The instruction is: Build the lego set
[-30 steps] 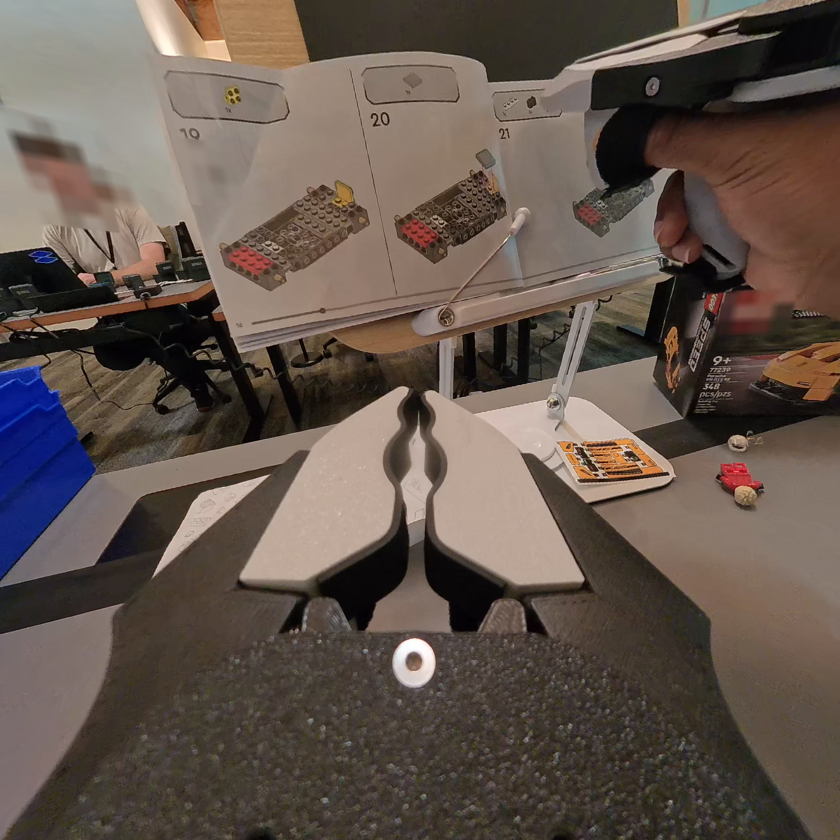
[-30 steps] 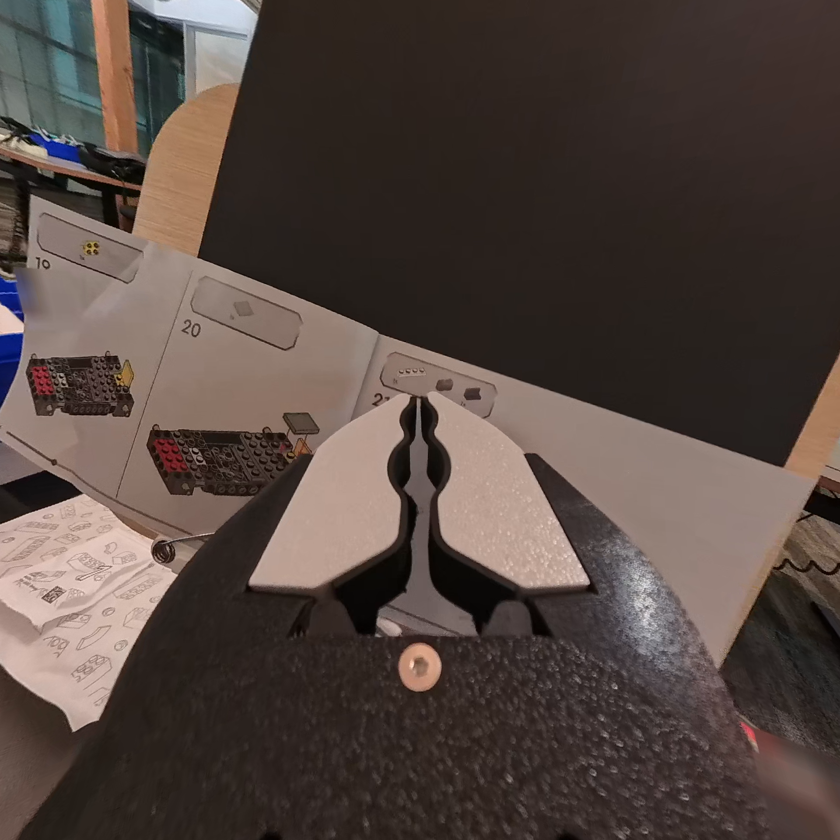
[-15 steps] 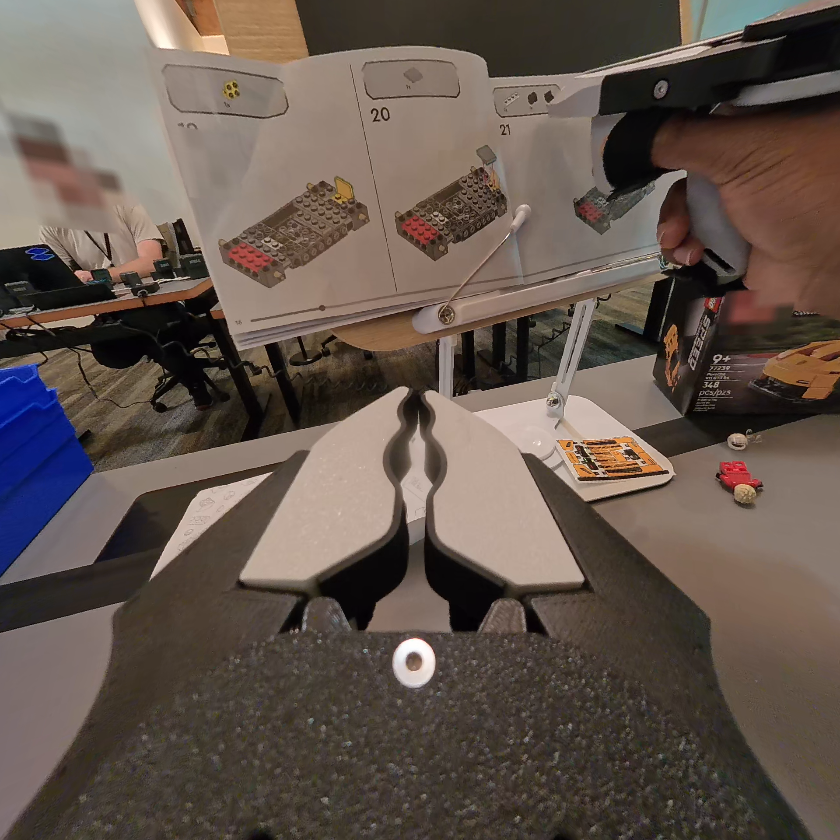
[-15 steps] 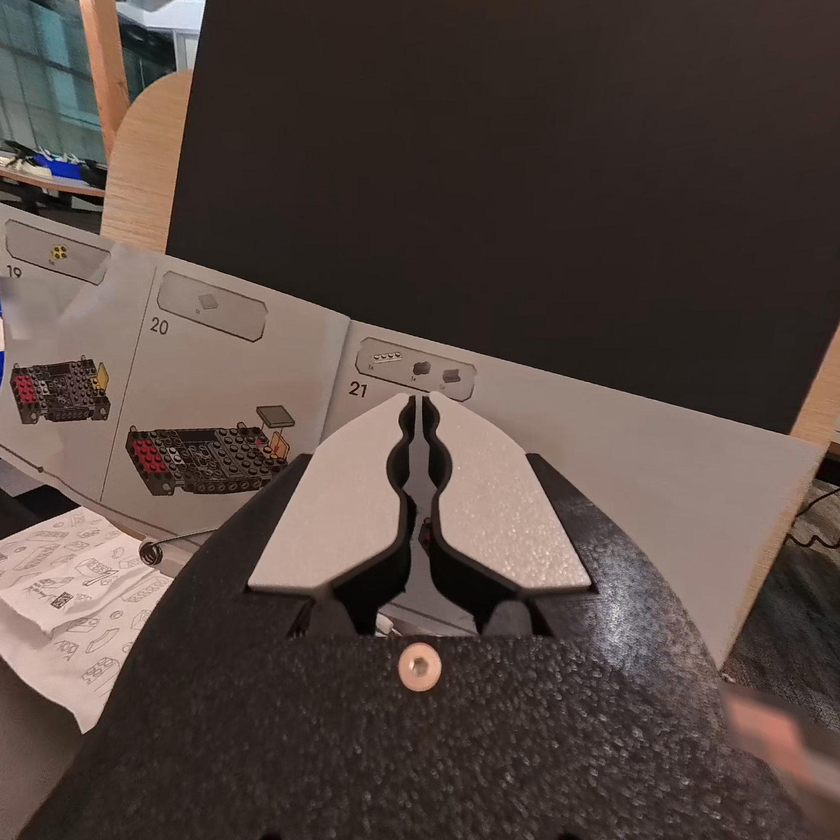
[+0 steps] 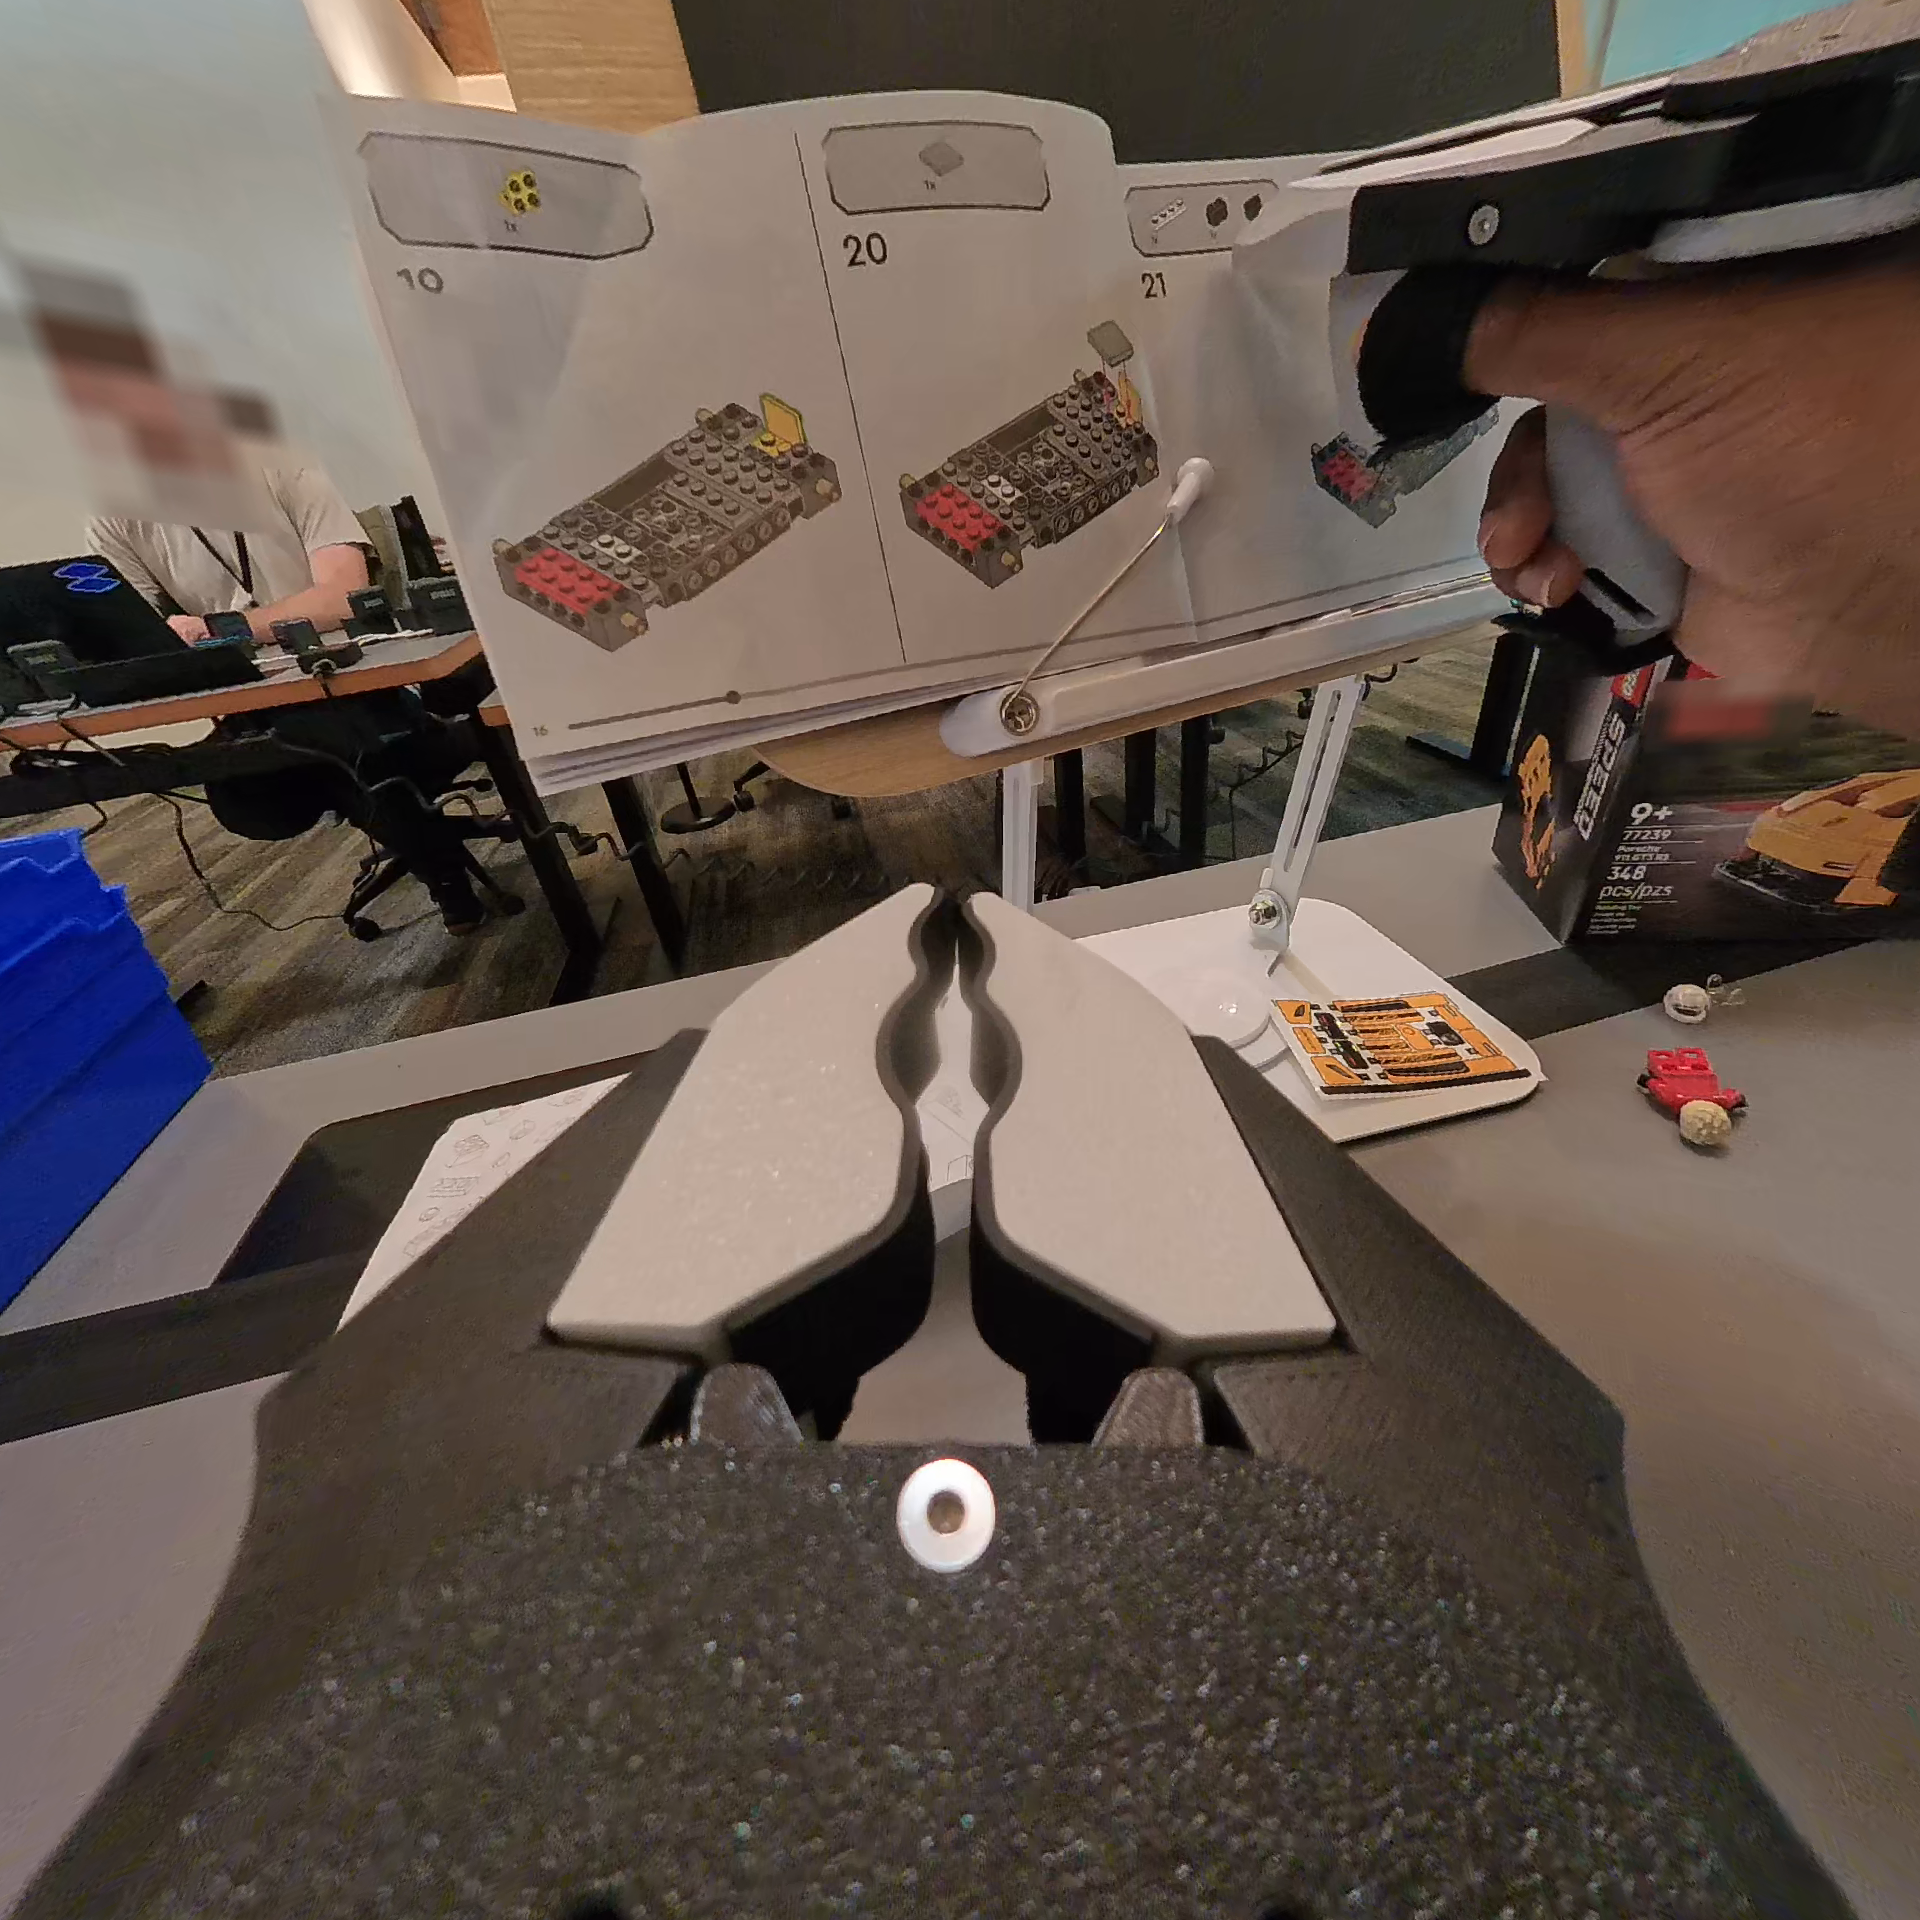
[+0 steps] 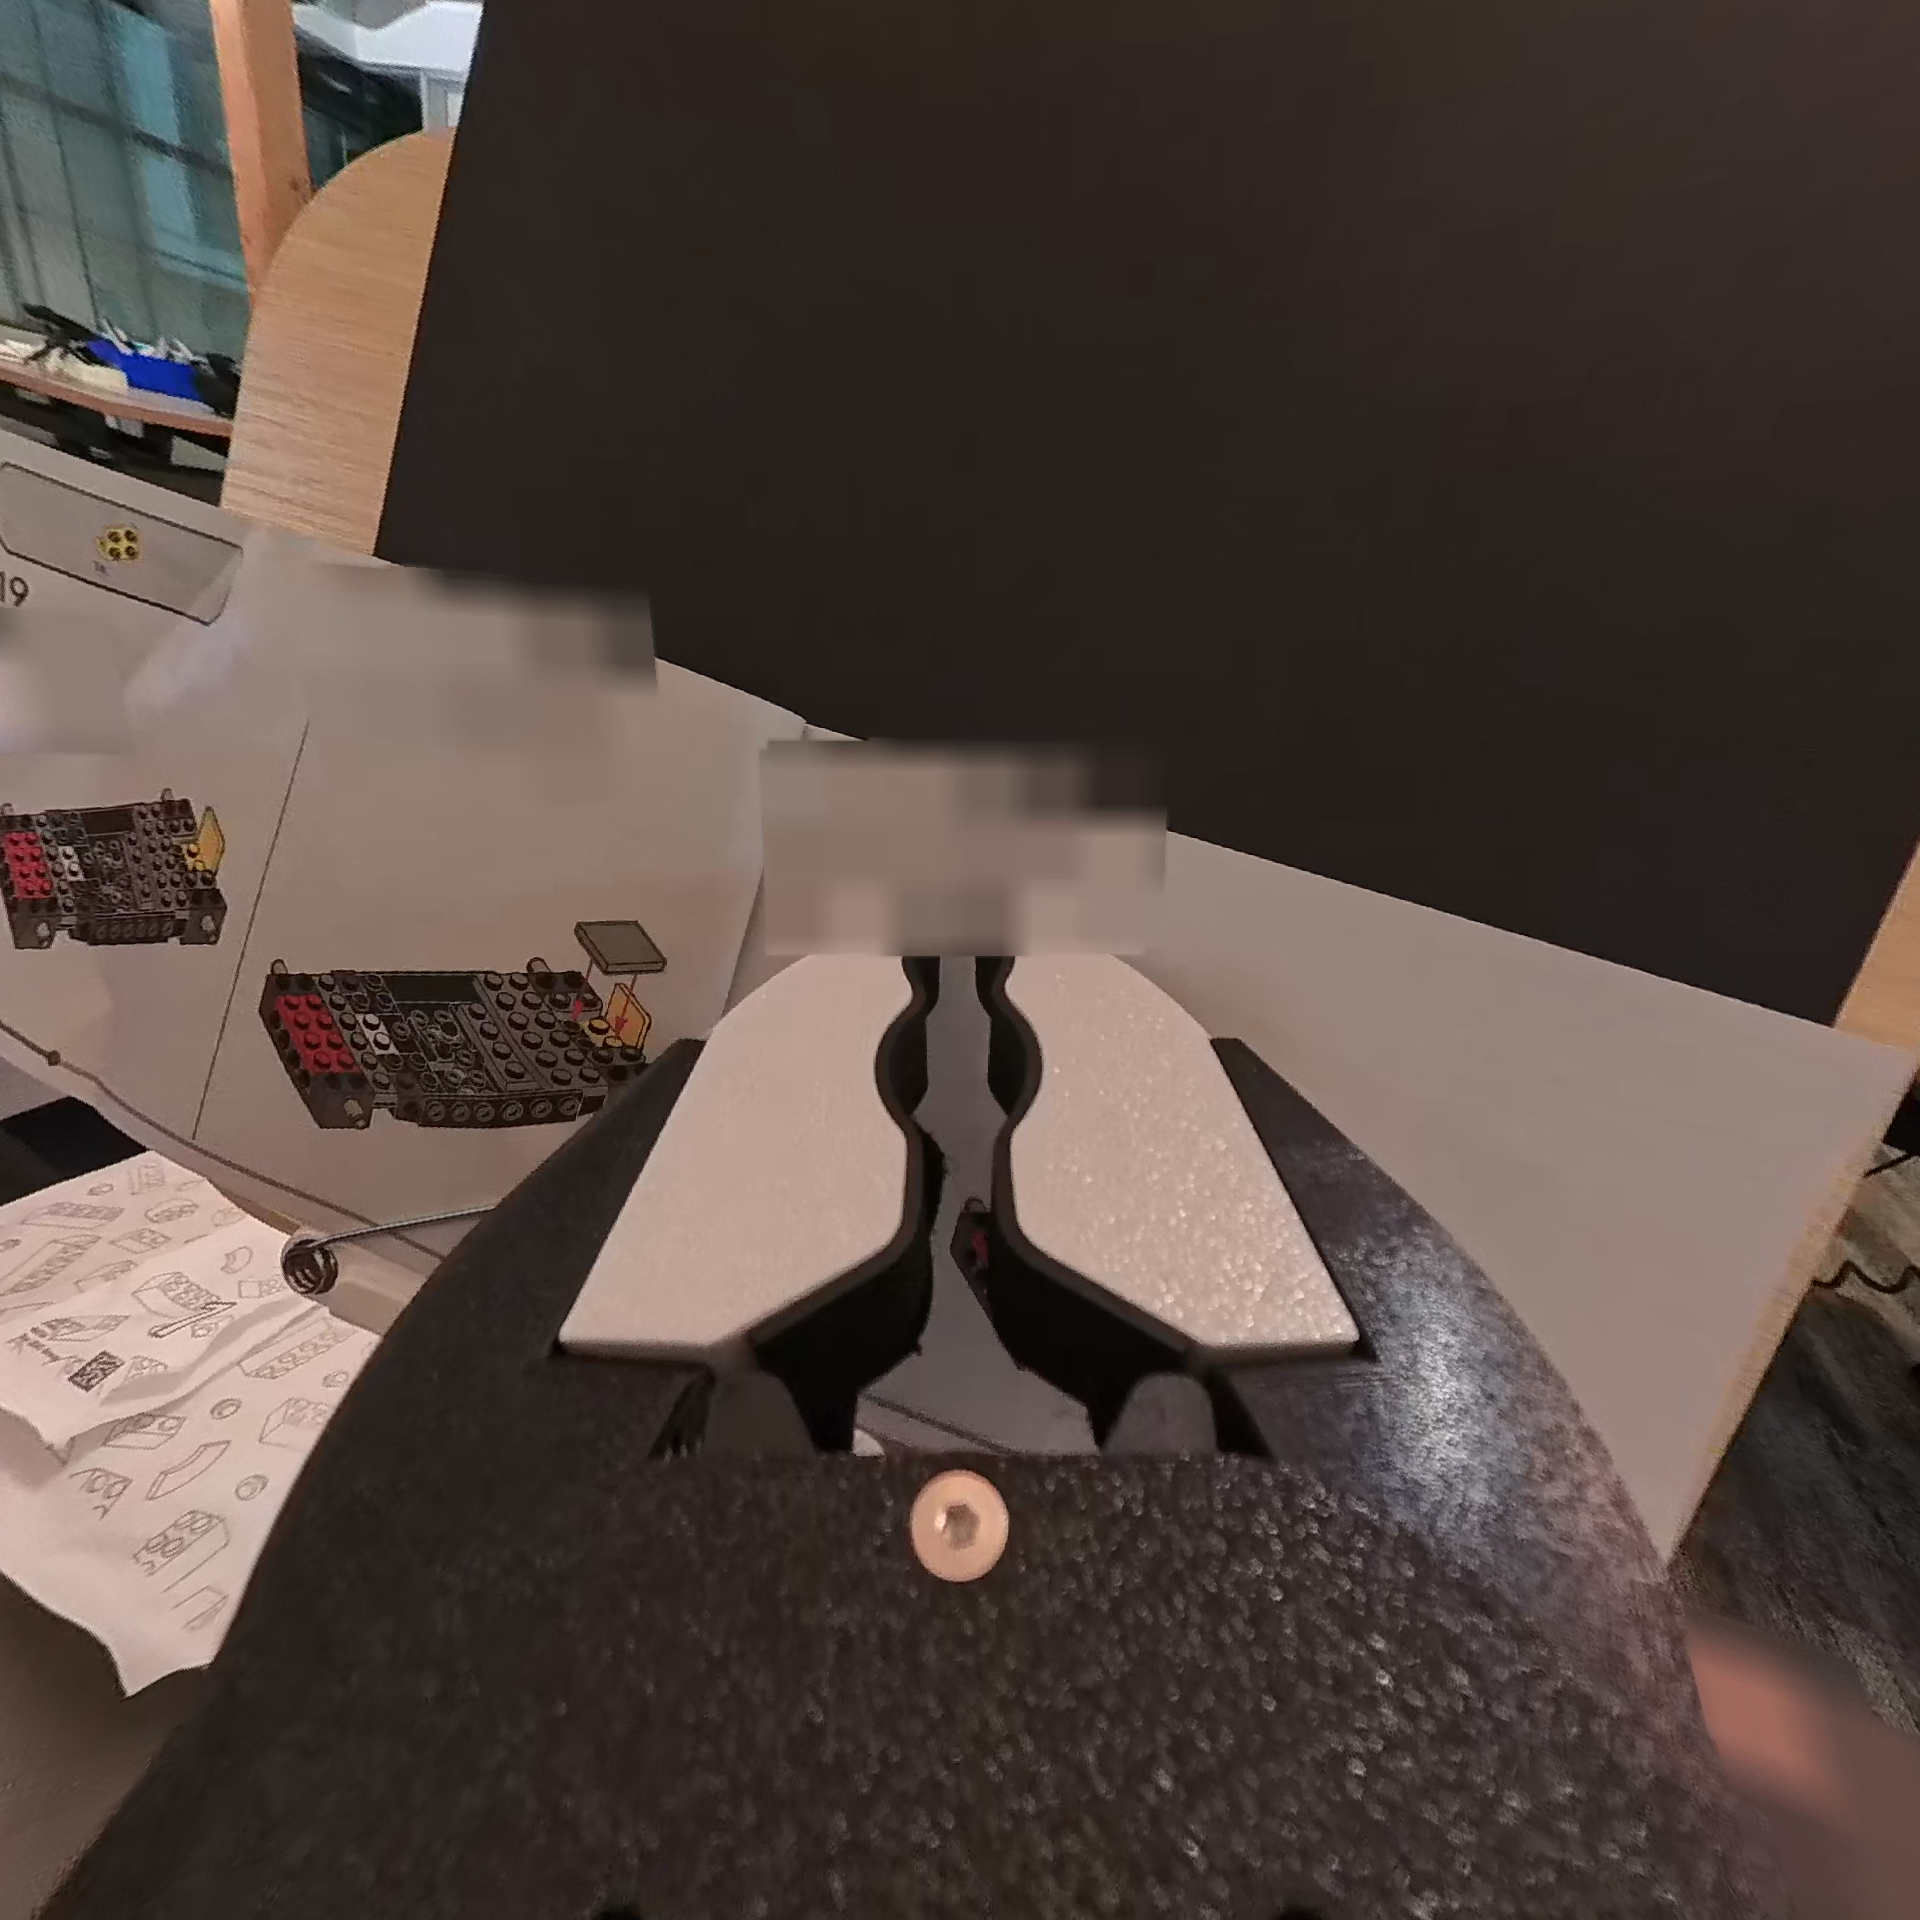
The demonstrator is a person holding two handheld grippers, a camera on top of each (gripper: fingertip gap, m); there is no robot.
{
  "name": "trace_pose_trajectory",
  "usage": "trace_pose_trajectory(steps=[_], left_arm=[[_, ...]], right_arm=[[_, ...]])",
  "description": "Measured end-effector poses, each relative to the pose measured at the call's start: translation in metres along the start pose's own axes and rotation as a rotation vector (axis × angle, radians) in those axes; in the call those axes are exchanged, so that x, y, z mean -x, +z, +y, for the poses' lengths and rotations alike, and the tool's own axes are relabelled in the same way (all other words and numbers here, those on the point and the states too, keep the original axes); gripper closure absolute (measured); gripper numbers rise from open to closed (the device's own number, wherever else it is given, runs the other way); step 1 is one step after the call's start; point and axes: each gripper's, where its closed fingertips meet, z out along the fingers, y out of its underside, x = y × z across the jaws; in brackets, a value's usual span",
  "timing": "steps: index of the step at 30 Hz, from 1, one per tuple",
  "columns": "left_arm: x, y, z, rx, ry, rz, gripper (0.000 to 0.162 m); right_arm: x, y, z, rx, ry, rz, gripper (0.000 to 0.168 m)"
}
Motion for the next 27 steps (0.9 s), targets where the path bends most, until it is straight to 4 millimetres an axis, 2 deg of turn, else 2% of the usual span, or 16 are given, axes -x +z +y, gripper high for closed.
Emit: trace_pose_trajectory(steps=[8,27], left_arm=[[-0.0010,0.0006,0.0016,0.004,0.002,0.004,0.162],[-0.0006,0.0014,0.0035,0.007,0.005,0.004,0.162]], right_arm=[[0.0006,0.0047,-0.0048,-0.018,-0.035,0.006,0.165],[-0.0012,0.0079,-0.0025,-0.008,-0.052,0.013,0.165]])
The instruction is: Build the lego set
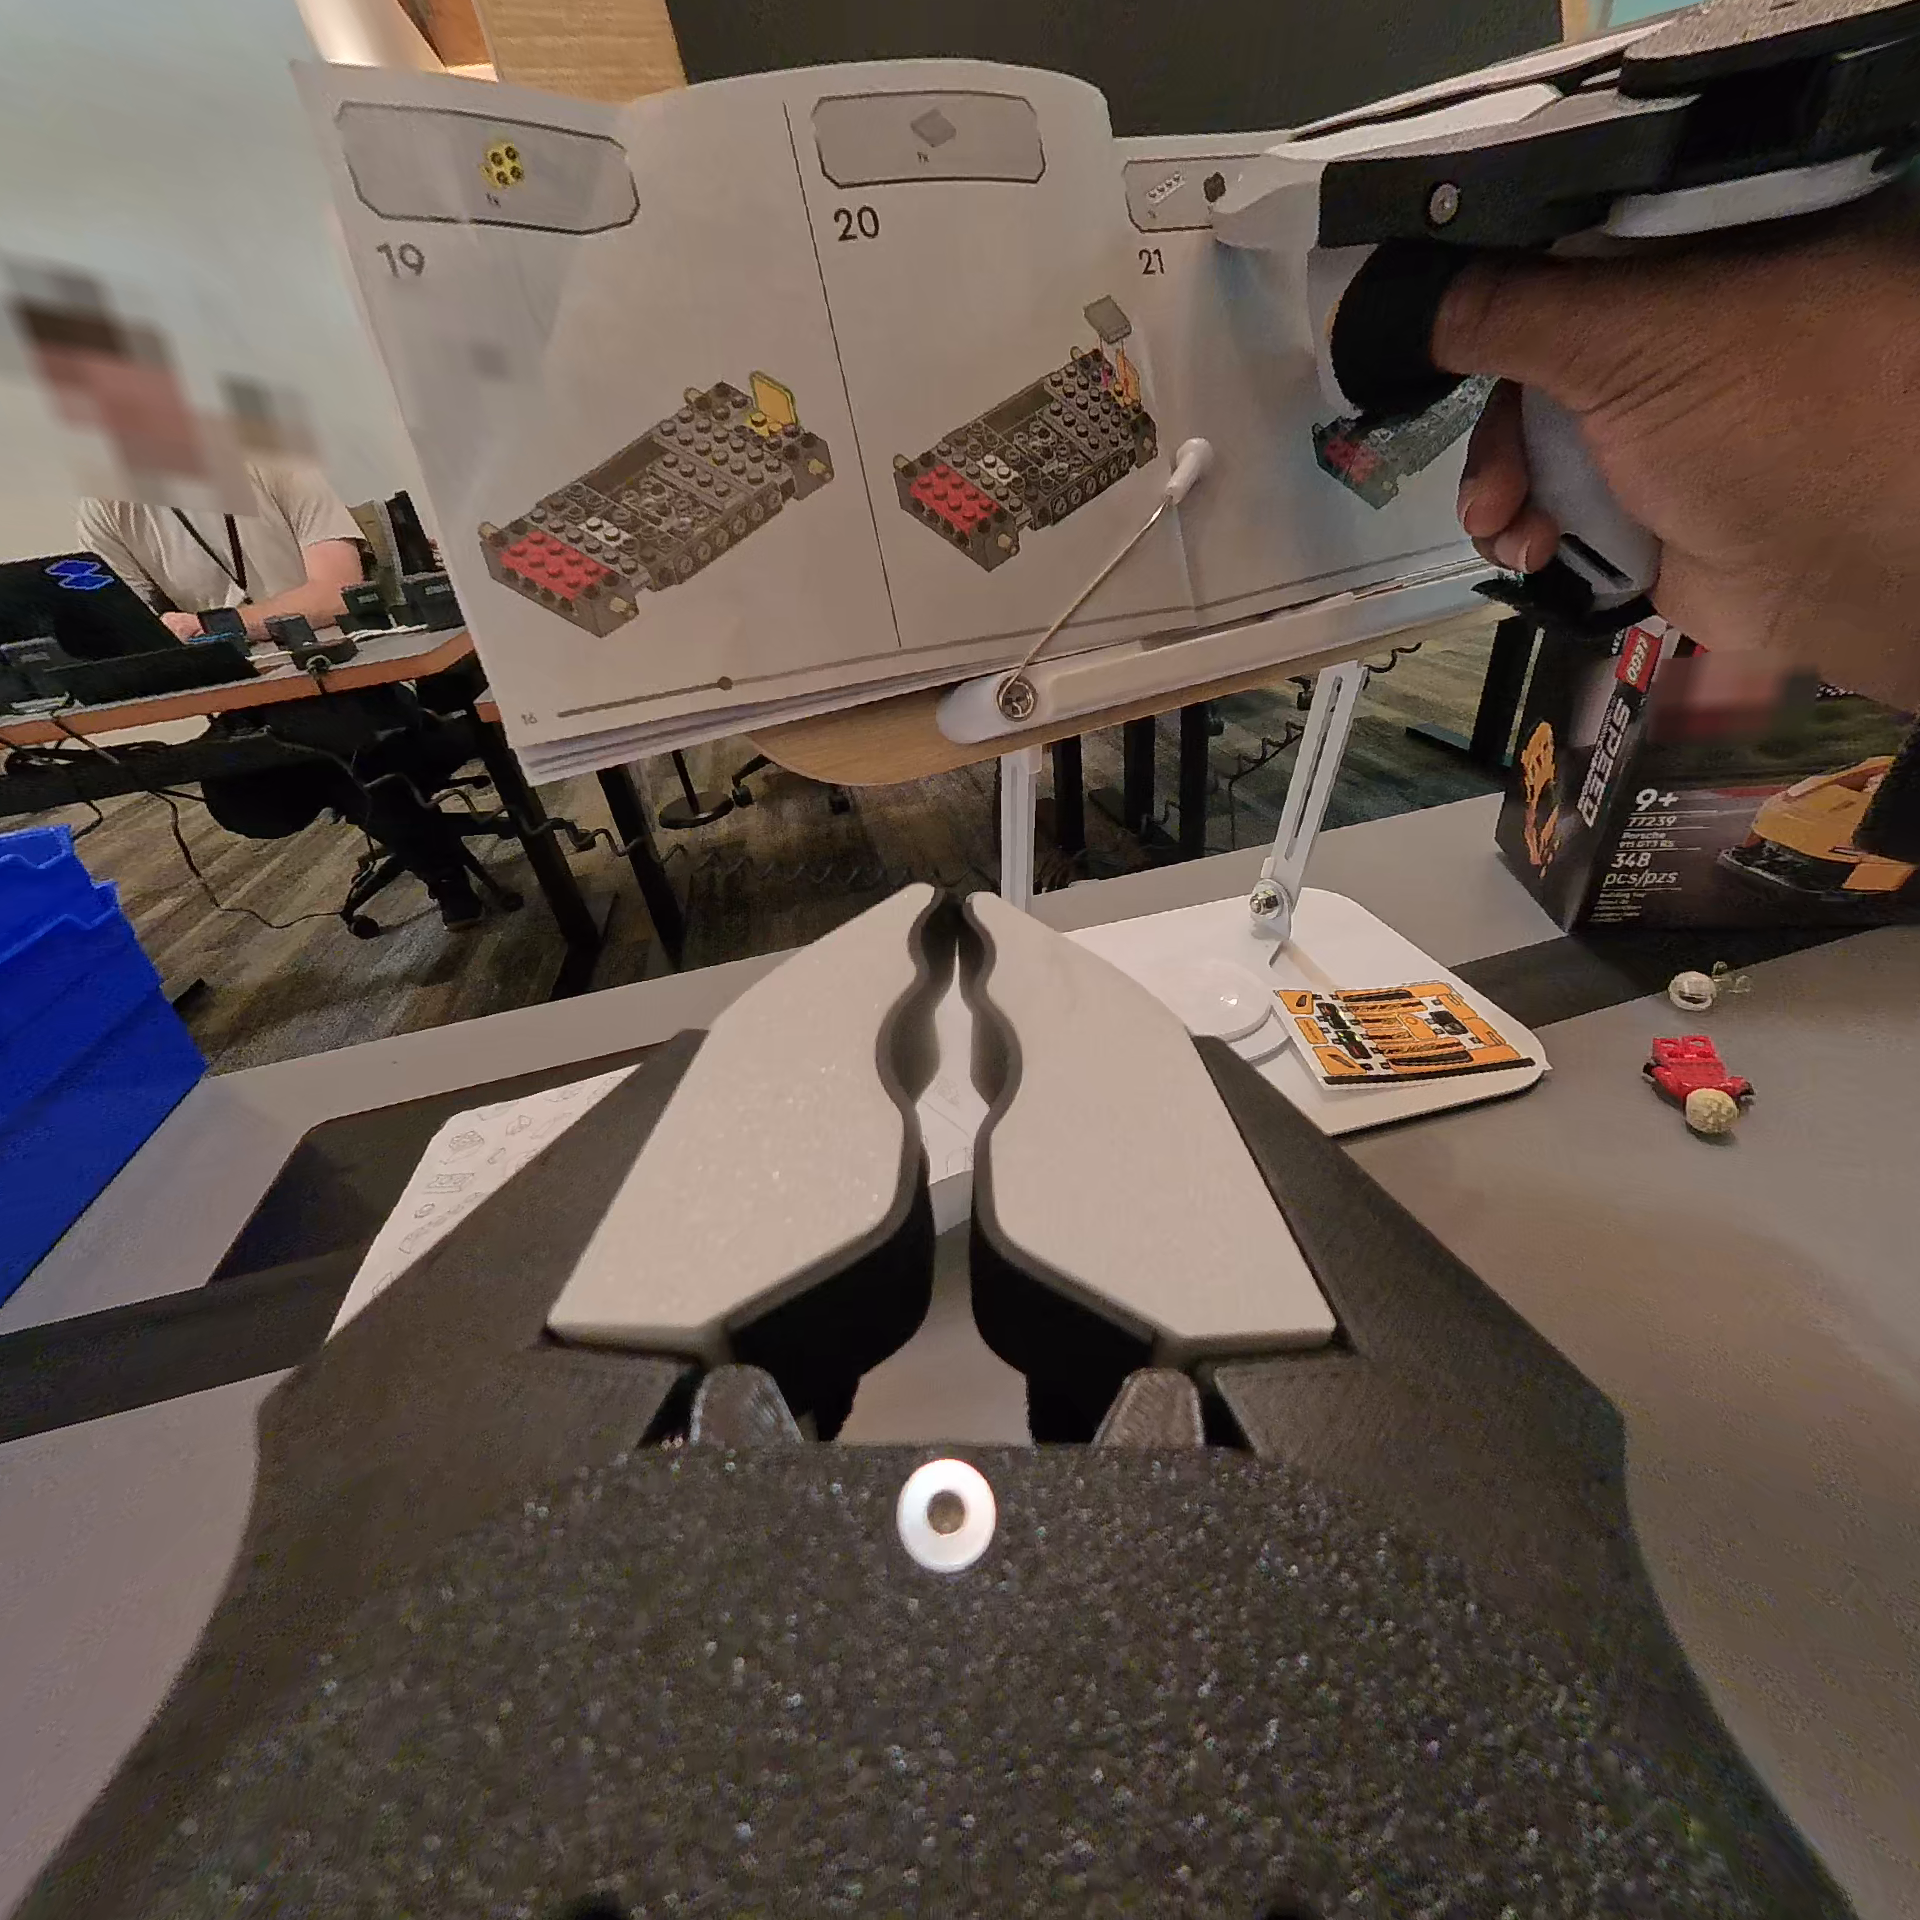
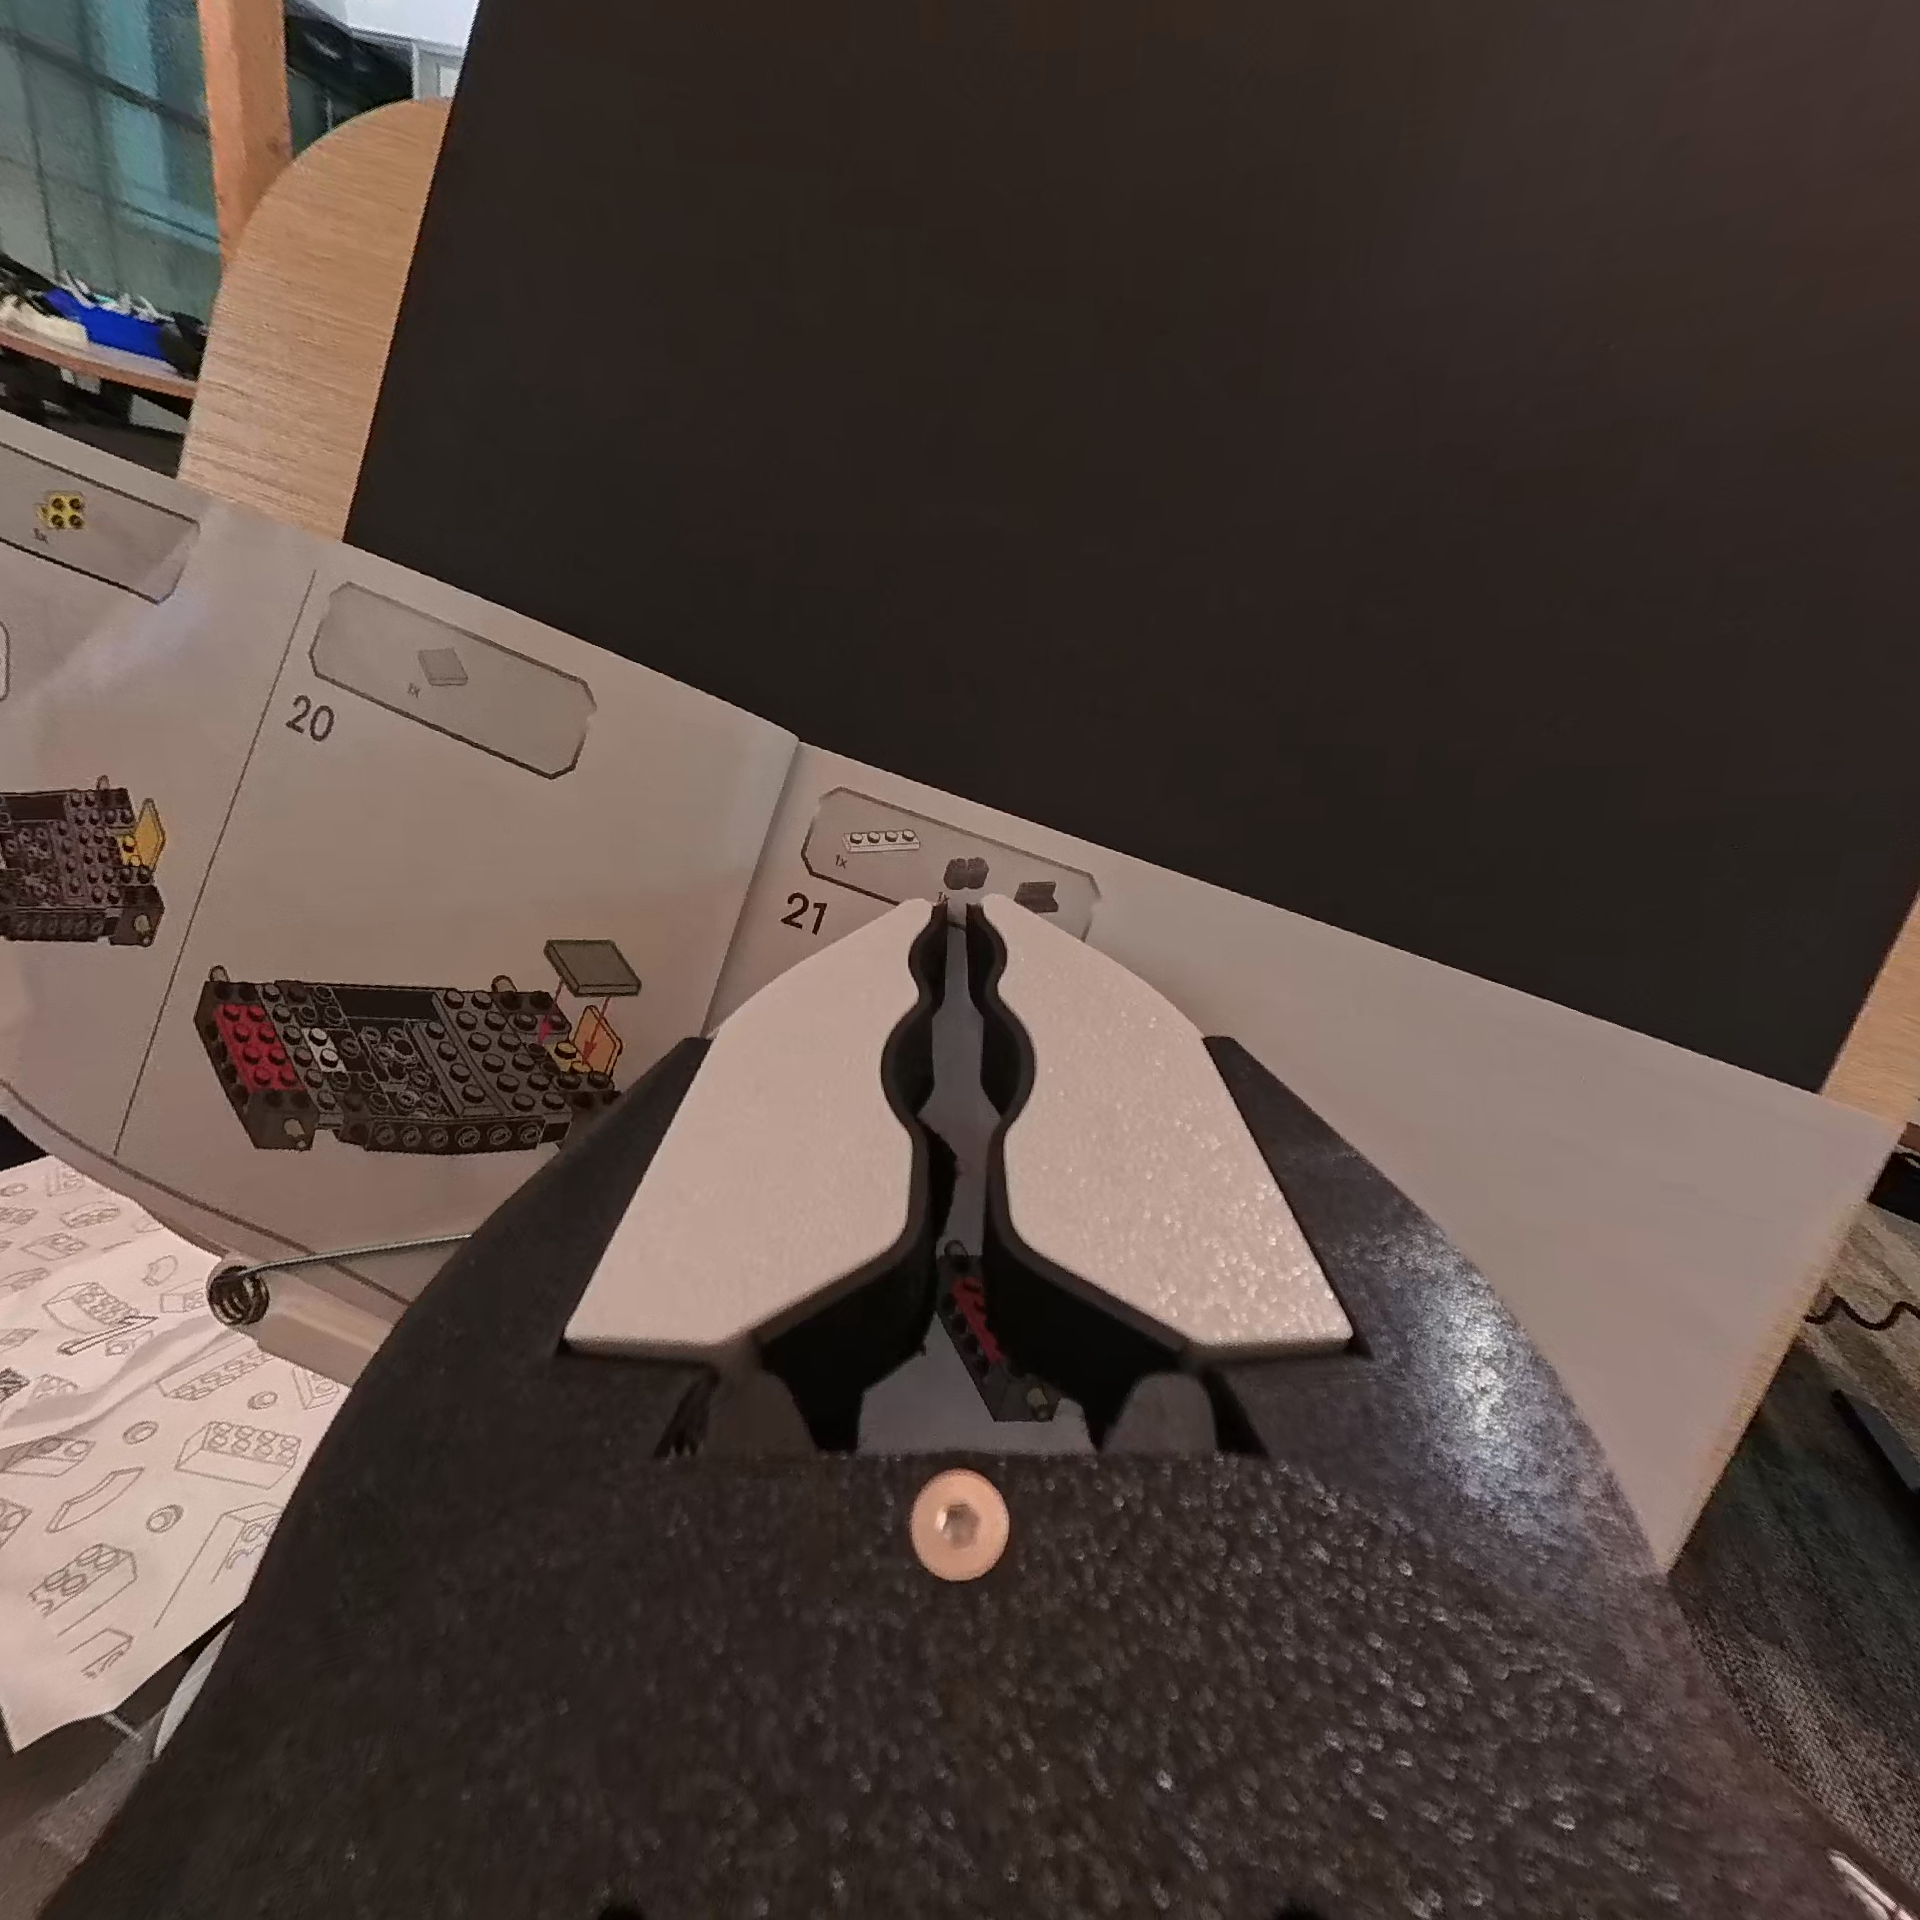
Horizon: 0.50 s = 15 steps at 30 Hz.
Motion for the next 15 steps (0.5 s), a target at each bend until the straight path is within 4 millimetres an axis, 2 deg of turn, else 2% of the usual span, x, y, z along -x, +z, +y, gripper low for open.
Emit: trace_pose_trajectory(steps=[15], left_arm=[[0.0003,0.0005,0.0008,0.003,-0.004,0.002,0.162]], right_arm=[[0.0000,-0.0025,0.0018,0.006,0.002,0.001,0.166]])
